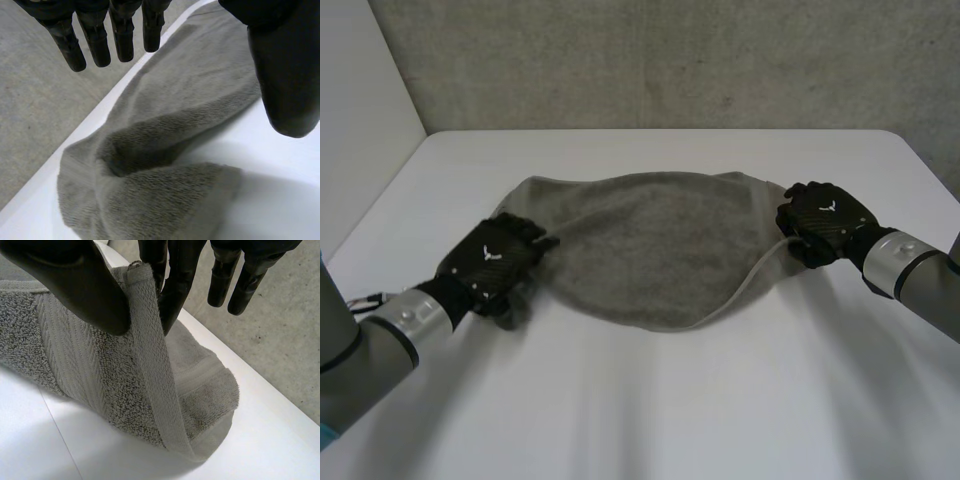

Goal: Fold the towel.

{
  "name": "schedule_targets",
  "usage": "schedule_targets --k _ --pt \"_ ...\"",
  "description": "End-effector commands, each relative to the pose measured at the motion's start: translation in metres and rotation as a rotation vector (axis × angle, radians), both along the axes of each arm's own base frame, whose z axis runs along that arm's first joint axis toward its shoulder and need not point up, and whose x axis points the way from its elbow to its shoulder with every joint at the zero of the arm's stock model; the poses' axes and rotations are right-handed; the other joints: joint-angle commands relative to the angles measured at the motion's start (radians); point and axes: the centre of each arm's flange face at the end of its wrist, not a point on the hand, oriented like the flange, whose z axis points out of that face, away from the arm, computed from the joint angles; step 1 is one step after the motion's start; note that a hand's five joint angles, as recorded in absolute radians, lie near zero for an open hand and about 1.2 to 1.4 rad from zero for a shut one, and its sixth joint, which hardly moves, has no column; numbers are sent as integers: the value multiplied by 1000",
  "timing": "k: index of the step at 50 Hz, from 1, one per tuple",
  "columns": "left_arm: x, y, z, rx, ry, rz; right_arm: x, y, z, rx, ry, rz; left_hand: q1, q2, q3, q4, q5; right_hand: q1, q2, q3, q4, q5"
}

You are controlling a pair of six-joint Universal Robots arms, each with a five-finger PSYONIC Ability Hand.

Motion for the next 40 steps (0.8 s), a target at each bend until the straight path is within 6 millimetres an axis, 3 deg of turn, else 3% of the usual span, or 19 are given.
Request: schedule_targets --k 1,11,24,40 --pt "2 10 -12 -32 -71 -12 1 1 -1 4 0 3 74 93 -50 -56 80 110 53 -37 -58 68" --pt "9 15 -19 -52 -133 2 -1 3 -4 15 3 -2 420 440 -50 -56 427 110 53 -37 -58 68" --pt "17 17 -19 -47 -136 32 -1 3 -4 21 3 -2 388 407 -50 -56 395 110 53 -37 -58 68" --pt "17 -7 -38 -104 -210 15 -2 3 -5 22 4 -3 312 331 -50 -56 319 110 53 -37 -58 68"
